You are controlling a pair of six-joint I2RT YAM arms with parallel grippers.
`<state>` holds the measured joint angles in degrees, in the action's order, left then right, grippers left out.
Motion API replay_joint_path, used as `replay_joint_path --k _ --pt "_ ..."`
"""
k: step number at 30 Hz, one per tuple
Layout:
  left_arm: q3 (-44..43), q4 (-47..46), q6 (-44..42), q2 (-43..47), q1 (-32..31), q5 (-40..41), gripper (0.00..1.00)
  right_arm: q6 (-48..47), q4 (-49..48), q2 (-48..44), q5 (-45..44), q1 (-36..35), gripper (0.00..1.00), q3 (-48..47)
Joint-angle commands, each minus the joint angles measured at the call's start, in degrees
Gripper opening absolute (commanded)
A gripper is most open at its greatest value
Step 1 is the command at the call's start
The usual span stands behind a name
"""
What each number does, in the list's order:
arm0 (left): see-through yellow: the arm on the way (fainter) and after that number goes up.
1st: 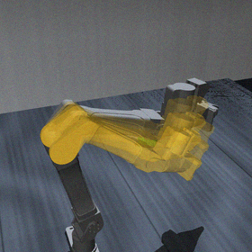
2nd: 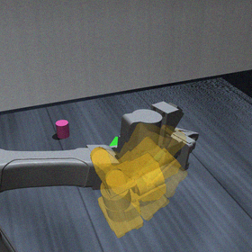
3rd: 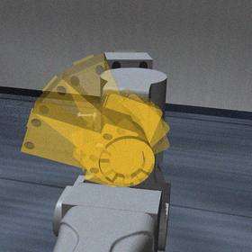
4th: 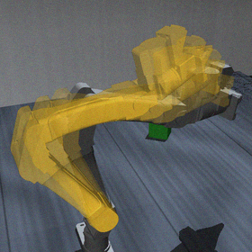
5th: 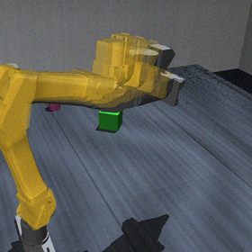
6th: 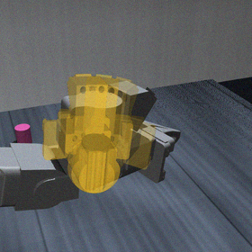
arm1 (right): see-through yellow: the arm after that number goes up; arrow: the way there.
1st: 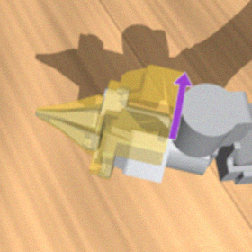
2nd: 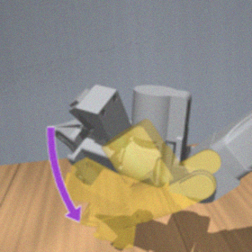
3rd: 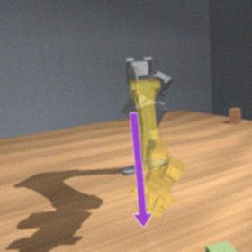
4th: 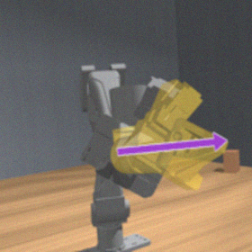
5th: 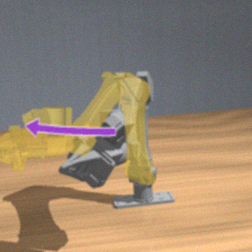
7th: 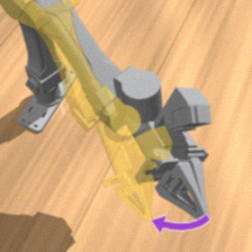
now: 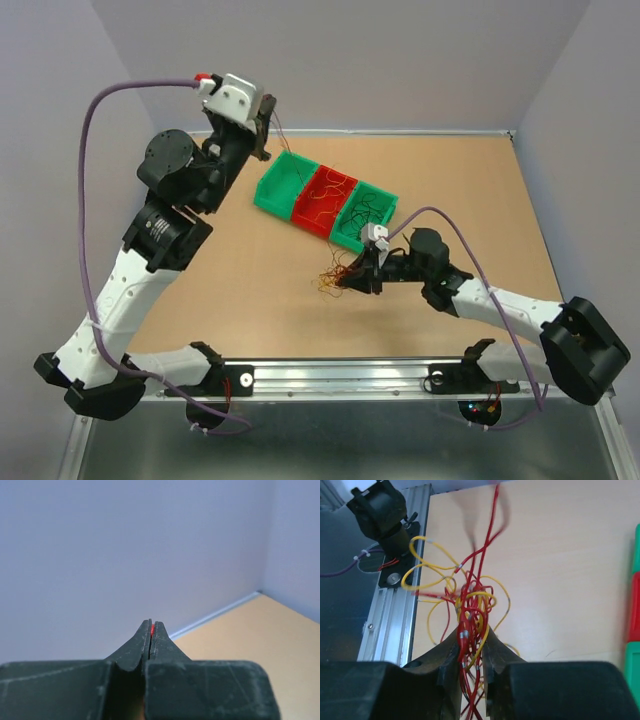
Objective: Untangle the cables
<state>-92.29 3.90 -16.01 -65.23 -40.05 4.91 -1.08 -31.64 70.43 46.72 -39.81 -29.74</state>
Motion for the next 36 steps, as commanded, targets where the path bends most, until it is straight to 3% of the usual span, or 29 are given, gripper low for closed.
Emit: replay_joint_path --k 1,6,8,12,15,19,26,28,31,32,36 --pt "-6.9 -8.1 -1.4 -3.5 9.4 15.9 0.0 -4.5 4.6 -3.5 4.5 -0.3 0.25 3.5" --pt "-11.4 -11.5 -1.2 -6.1 17.8 19.3 0.0 -4.4 6.2 -6.0 3.2 -0.3 0.26 3.7" --pt "-11.9 -11.6 -0.6 -6.1 19.7 17.9 0.0 -4.3 6.8 -6.3 2.9 -0.3 0.18 3.5" --pt "-12.8 -12.7 -1.0 -6.5 20.0 19.3 0.0 -4.5 7.6 -6.3 3.4 -0.3 0.13 3.0" --pt "-15.4 -14.6 -2.3 -7.9 20.5 23.6 0.0 -4.5 8.0 -6.2 3.9 -0.3 0.06 2.9" --pt "-18.4 -18.8 -2.7 -8.6 22.2 30.8 0.0 -3.9 8.1 -6.7 3.2 -0.4 0.04 3.0" --pt "-9.7 -31.1 -1.5 -1.9 25.7 33.5 0.0 -3.4 7.9 -8.4 3.3 -0.4 0.06 3.9" --pt "-8.8 -31.0 -0.7 -1.5 26.3 30.9 0.0 -3.4 7.9 -8.3 3.4 -0.3 0.06 3.9" --pt "-6.5 -27.7 0.8 -1.1 26.4 19.9 0.0 -3.8 7.8 -7.9 4.7 -0.3 0.07 3.8" --pt "-5.7 -26.8 0.9 -1.3 26.4 14.2 0.0 -3.9 7.8 -7.3 5.8 -0.3 0.11 3.6" --pt "-3.3 -21.8 3.5 -3.7 26.5 5.7 0.0 -4.2 7.8 -5.1 7.4 -0.3 0.21 2.8"
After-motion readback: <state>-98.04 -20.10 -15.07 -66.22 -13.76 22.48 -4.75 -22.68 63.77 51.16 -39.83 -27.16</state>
